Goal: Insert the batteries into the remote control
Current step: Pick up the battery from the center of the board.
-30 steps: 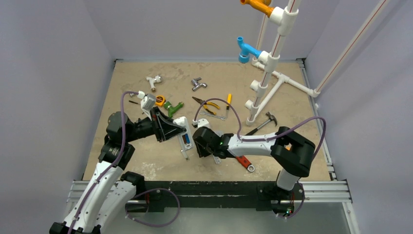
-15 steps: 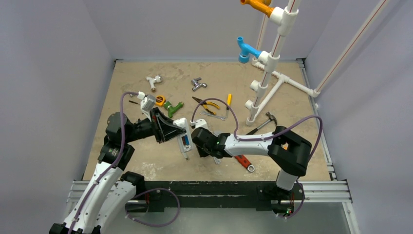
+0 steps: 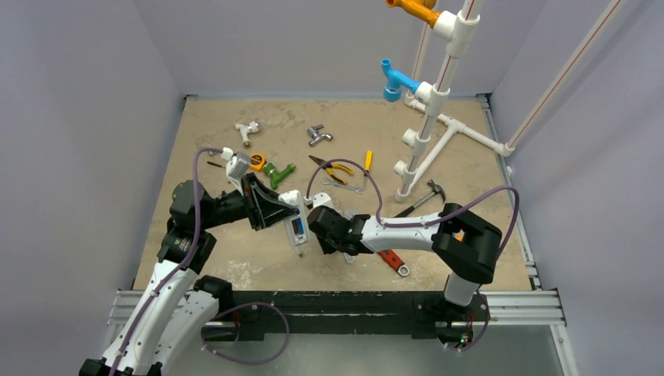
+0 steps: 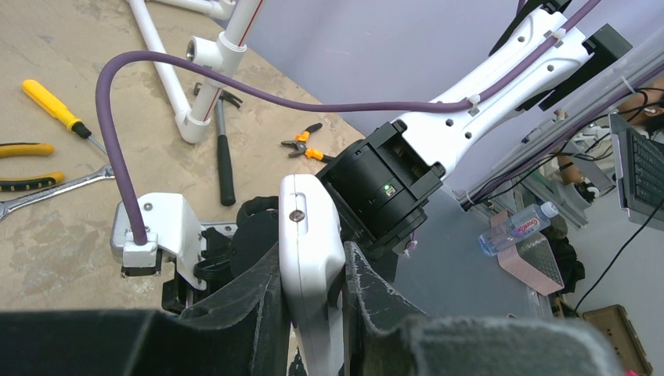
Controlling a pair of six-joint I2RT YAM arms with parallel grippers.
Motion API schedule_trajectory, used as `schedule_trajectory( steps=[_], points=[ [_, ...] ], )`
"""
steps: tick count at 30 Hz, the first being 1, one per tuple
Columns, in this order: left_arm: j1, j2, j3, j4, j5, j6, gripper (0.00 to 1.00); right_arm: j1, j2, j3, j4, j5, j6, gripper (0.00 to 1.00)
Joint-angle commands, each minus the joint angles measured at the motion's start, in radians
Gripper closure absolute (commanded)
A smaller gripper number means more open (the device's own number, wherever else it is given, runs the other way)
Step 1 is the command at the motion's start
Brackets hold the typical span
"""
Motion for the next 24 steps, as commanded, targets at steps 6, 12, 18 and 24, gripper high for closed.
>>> schedule_trajectory(
  steps=[6, 12, 18, 24],
  points=[
    [0.003, 0.005, 0.032, 0.051, -0.027, 0.006, 1.0, 0.02, -0.021, -0.022, -0.067, -0.005, -0.011, 0.84],
    [0.003, 0.01, 0.035, 0.052, -0.036, 0.005, 1.0, 0.02, -0.085, -0.056, -0.007, -0.03, 0.01, 0.94],
    [0.005, 0.055, 0.024, 0.075, -0.139, -0.049, 1.0, 0.018, -0.349, -0.137, 0.055, 0.12, -0.061, 1.0],
    [0.005, 0.095, -0.054, 0.323, -0.167, -0.188, 1.0, 0.018, -0.606, -0.19, 0.052, 0.105, -0.237, 1.0]
  ],
)
